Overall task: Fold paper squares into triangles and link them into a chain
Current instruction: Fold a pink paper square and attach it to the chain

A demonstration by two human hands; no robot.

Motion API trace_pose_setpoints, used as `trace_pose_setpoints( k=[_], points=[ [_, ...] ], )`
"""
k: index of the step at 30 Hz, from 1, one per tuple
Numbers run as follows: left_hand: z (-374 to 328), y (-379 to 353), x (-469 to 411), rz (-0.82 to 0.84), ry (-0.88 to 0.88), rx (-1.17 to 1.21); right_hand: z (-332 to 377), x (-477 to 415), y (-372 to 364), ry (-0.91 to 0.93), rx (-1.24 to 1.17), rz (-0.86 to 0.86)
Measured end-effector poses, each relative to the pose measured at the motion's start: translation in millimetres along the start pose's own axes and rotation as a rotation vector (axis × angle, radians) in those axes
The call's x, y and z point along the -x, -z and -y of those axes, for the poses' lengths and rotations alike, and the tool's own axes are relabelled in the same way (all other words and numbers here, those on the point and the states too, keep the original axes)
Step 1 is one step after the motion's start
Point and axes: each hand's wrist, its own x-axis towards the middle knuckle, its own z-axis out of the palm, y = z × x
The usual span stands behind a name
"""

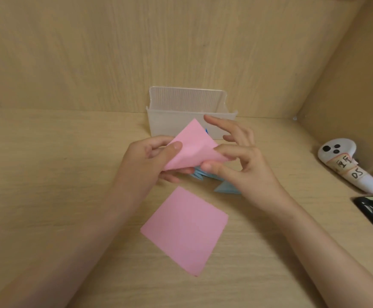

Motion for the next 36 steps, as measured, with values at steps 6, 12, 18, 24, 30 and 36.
trace_pose_setpoints(
  k=[6,12,18,24,30,36],
  points=[
    [1,-7,4,0.088,-0.004,0.057,-3,-5,5,-0.203,-0.332,-0.127],
    [3,-9,4,0.056,-0.013,-0.021,1,-4,4,-0.287,-0.441,-0.148],
    [-3,-11,6,-0.045,-0.118,-0.053,3,-4,1,-0.306,-0.444,-0.1],
    [0,-10,6,-0.134,-0.126,-0.054,4,-3,-2,-0.286,-0.481,-0.117],
    [-1,-12,6,-0.109,-0.137,-0.1,7,-3,0,-0.348,-0.455,-0.176],
    [-2,-13,8,-0.103,-0.127,-0.066,9,-3,-1,-0.358,-0.417,-0.187]
  ],
)
